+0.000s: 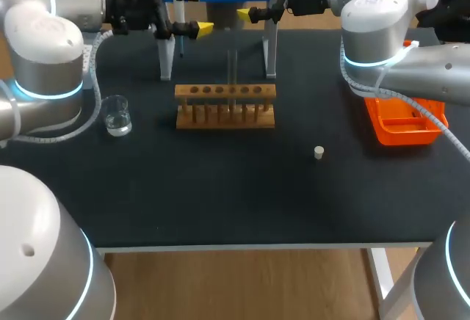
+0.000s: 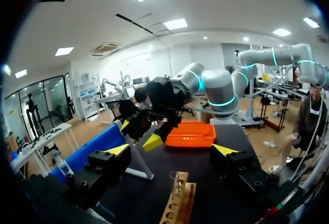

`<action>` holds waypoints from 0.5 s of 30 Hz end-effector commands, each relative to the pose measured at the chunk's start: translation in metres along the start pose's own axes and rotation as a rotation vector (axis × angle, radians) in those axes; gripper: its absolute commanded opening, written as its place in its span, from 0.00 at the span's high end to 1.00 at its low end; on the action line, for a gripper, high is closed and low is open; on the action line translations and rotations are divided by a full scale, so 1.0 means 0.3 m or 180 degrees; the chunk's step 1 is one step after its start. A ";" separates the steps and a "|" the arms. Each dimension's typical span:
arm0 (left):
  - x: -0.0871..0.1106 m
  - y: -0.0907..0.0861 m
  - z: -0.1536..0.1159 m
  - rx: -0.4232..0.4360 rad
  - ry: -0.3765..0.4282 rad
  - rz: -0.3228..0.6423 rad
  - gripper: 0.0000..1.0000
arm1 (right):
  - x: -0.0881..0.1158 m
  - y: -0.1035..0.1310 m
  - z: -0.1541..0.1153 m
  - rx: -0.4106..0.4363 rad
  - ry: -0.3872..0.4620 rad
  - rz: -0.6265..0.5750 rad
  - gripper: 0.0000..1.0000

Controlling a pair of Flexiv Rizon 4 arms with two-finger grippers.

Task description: Invert the test tube, pick up the pipette, mount the tip to pipette, aspirate from beaker and dispense into the tube, eject the tip, return the pipette, and cap with the stopper.

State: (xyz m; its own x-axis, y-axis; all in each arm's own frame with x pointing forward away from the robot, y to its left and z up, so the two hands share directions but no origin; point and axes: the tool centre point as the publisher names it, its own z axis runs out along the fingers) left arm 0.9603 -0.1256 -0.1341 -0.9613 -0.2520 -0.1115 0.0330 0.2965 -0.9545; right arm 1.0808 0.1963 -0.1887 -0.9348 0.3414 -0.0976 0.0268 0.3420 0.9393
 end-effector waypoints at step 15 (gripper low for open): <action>0.065 0.101 0.108 -0.0146 0.0247 -0.0032 0.00 | -0.003 0.001 -0.001 0.0008 0.0010 0.0002 0.00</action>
State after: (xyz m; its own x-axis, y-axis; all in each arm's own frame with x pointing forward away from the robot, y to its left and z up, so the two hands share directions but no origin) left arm 0.9527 -0.1473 -0.1688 -0.9819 -0.1732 -0.0766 0.0143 0.3354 -0.9420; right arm 1.0808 0.1963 -0.1887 -0.9349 0.3414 -0.0976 0.0268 0.3420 0.9393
